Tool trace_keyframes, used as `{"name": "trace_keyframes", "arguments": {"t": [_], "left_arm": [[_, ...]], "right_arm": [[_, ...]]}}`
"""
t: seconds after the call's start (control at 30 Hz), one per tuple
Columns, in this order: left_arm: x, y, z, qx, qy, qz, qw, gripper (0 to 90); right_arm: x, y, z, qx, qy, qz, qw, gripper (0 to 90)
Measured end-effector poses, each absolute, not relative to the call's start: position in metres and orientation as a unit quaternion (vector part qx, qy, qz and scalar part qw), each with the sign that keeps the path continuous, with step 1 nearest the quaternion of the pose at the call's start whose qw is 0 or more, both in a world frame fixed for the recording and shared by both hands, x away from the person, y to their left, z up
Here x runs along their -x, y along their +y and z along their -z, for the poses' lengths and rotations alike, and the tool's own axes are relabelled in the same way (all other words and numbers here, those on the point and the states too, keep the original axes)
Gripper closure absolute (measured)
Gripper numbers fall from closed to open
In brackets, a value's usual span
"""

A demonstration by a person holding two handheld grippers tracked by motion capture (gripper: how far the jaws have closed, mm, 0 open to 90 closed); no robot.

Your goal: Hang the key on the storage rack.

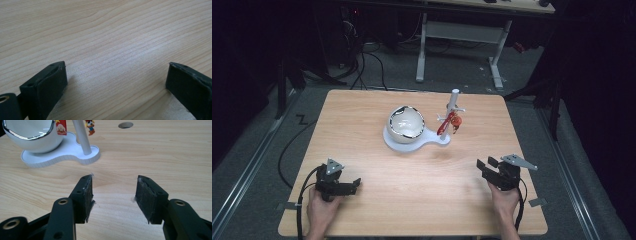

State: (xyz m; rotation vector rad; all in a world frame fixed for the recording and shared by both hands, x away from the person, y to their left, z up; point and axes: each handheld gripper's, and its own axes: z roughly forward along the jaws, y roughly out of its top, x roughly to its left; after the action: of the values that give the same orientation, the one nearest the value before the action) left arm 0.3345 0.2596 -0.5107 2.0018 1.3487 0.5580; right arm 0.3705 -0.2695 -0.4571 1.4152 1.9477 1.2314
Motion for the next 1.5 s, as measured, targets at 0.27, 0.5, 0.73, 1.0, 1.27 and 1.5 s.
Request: {"name": "trace_keyframes", "arguments": {"t": [0.27,0.5,0.73,1.0,1.27,1.5], "left_arm": [[-0.335,0.260,0.511,-0.764,0.514,-0.213,0.326,3.9],[-0.335,0.260,0.511,-0.764,0.514,-0.213,0.326,3.9],[-0.335,0.260,0.511,-0.764,0.514,-0.213,0.326,3.9],[-0.335,0.260,0.511,-0.764,0.514,-0.213,0.326,3.9],[-0.334,0.260,0.511,-0.764,0.514,-0.213,0.326,3.9],[-0.334,0.260,0.511,-0.764,0.515,-0.213,0.326,3.9]], "right_arm": [[-0.366,-0.273,0.468,-0.516,0.707,-0.431,0.219,46.9],[-0.365,-0.274,0.478,-0.520,0.713,-0.412,0.225,45.7],[-0.363,-0.269,0.487,-0.511,0.733,-0.374,0.249,44.5],[-0.366,-0.268,0.494,-0.516,0.738,-0.361,0.243,43.2],[-0.368,-0.269,0.498,-0.520,0.741,-0.350,0.241,42.1],[-0.369,-0.270,0.503,-0.523,0.743,-0.340,0.241,41.1]]}}
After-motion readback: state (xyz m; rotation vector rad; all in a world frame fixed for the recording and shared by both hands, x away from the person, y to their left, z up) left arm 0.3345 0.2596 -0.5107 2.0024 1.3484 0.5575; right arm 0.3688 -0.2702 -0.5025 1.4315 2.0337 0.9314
